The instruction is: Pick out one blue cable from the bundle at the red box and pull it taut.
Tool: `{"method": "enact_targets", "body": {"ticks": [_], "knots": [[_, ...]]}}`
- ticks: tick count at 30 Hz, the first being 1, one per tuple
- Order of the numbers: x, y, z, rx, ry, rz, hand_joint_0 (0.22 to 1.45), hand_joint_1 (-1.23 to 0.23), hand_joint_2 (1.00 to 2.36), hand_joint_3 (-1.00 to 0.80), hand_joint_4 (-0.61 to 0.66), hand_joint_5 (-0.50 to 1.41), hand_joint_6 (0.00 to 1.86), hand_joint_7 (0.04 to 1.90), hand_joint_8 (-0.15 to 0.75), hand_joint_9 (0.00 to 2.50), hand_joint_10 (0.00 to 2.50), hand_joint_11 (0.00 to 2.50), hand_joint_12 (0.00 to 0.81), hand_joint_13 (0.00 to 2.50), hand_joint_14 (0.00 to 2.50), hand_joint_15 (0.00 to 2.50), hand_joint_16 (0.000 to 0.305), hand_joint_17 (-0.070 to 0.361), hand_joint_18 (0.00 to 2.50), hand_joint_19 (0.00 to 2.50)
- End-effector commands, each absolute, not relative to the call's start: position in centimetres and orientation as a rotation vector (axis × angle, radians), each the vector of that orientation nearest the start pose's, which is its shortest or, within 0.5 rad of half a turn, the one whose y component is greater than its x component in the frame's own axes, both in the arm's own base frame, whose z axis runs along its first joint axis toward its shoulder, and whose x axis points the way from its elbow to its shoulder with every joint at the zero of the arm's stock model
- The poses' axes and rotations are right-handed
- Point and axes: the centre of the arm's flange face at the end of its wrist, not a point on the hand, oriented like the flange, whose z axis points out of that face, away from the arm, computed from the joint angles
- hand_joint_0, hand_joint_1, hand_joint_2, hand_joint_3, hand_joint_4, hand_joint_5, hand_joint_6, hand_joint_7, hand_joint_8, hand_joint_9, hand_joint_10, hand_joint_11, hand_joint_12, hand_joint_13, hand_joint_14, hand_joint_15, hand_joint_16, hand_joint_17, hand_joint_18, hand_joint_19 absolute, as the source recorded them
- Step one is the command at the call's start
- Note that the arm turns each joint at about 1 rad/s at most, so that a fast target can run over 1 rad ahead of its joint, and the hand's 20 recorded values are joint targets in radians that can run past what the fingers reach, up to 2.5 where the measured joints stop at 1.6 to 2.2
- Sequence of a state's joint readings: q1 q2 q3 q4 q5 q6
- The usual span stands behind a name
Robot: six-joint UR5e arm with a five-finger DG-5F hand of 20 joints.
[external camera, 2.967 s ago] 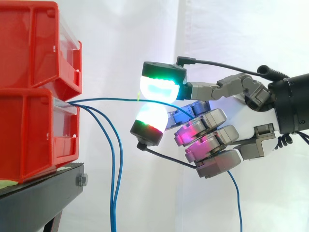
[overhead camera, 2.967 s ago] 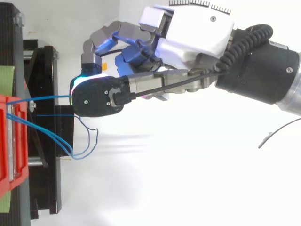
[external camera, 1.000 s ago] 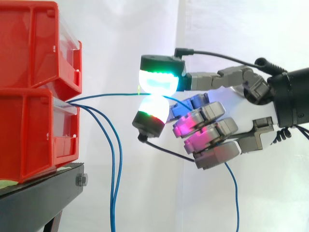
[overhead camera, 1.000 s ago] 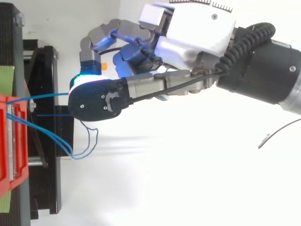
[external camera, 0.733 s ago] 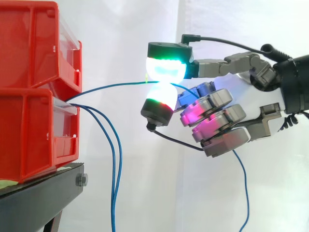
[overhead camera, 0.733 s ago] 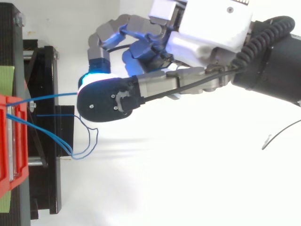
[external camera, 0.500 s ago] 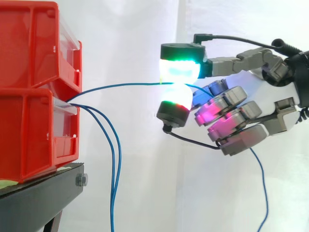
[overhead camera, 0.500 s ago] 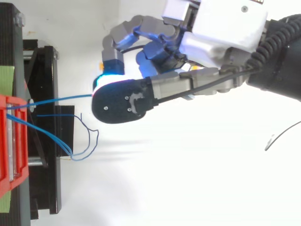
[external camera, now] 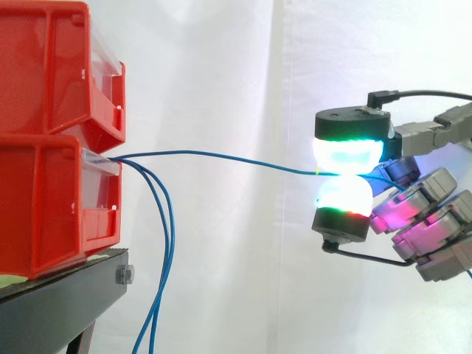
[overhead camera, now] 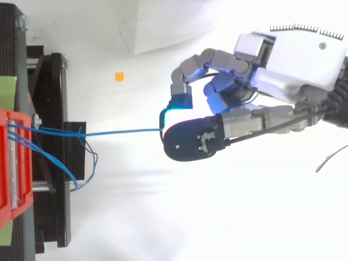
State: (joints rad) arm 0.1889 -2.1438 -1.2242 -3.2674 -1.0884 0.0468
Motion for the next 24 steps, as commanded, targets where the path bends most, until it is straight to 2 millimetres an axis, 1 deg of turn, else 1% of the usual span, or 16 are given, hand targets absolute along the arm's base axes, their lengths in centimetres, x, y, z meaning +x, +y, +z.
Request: {"method": "enact_targets", "body": {"ticks": [1, 7, 9, 10, 11, 18, 20, 21, 24], "knots": [[68.2, -4.7, 30.6, 1.511, 1.248, 0.765, 0.73, -0.75, 1.03, 0.0, -0.25, -0.2, 0.98, 1.36, 0.235, 0.82, 2.5, 1.33, 0.294, 0.96, 2.5, 1.32, 0.033, 0.075, 1.23, 1.68], [68.2, -4.3, 30.5, 1.508, 1.257, 0.766, 0.73, -0.75, 1.03, 0.0, -0.26, -0.2, 0.98, 1.36, 0.237, 0.83, 2.5, 1.35, 0.294, 0.96, 2.5, 1.32, 0.033, 0.074, 1.23, 1.67], [67.9, -4.1, 30.1, 1.511, 1.27, 0.761, 0.73, -0.75, 1.03, 0.0, -0.26, -0.2, 0.98, 1.36, 0.243, 0.83, 2.5, 1.34, 0.291, 0.96, 2.5, 1.32, 0.034, 0.077, 1.23, 1.67], [67.2, -3.8, 29.5, 1.512, 1.284, 0.755, 0.73, -0.75, 1.03, 0.0, -0.25, -0.2, 0.98, 1.37, 0.237, 0.83, 2.5, 1.34, 0.29, 0.96, 2.5, 1.31, 0.033, 0.075, 1.23, 1.68], [67.1, -3.6, 29.2, 1.51, 1.286, 0.758, 0.73, -0.75, 1.03, 0.0, -0.25, -0.2, 0.98, 1.37, 0.242, 0.83, 2.5, 1.34, 0.291, 0.96, 2.5, 1.32, 0.033, 0.075, 1.23, 1.67], [65.9, -3.0, 27.4, 1.487, 1.234, 0.791, 0.73, -0.75, 1.03, 0.0, -0.25, -0.2, 0.98, 1.36, 0.237, 0.83, 2.5, 1.36, 0.29, 0.96, 2.5, 1.31, 0.033, 0.075, 1.23, 1.67], [65.0, -2.8, 26.9, 1.475, 1.213, 0.812, 0.73, -0.75, 1.03, 0.0, -0.25, -0.2, 0.98, 1.36, 0.244, 0.83, 2.5, 1.36, 0.291, 0.96, 2.5, 1.32, 0.033, 0.075, 1.23, 1.67], [65.1, -2.5, 26.7, 1.463, 1.185, 0.827, 0.73, -0.75, 1.03, 0.0, -0.26, -0.2, 0.98, 1.36, 0.237, 0.83, 2.5, 1.36, 0.291, 0.96, 2.5, 1.32, 0.034, 0.076, 1.23, 1.68], [65.0, -2.2, 26.5, 1.46, 1.185, 0.827, 0.73, -0.75, 1.03, 0.0, -0.26, -0.2, 0.98, 1.36, 0.245, 0.83, 2.5, 1.35, 0.292, 0.96, 2.5, 1.32, 0.033, 0.075, 1.23, 1.68]]}}
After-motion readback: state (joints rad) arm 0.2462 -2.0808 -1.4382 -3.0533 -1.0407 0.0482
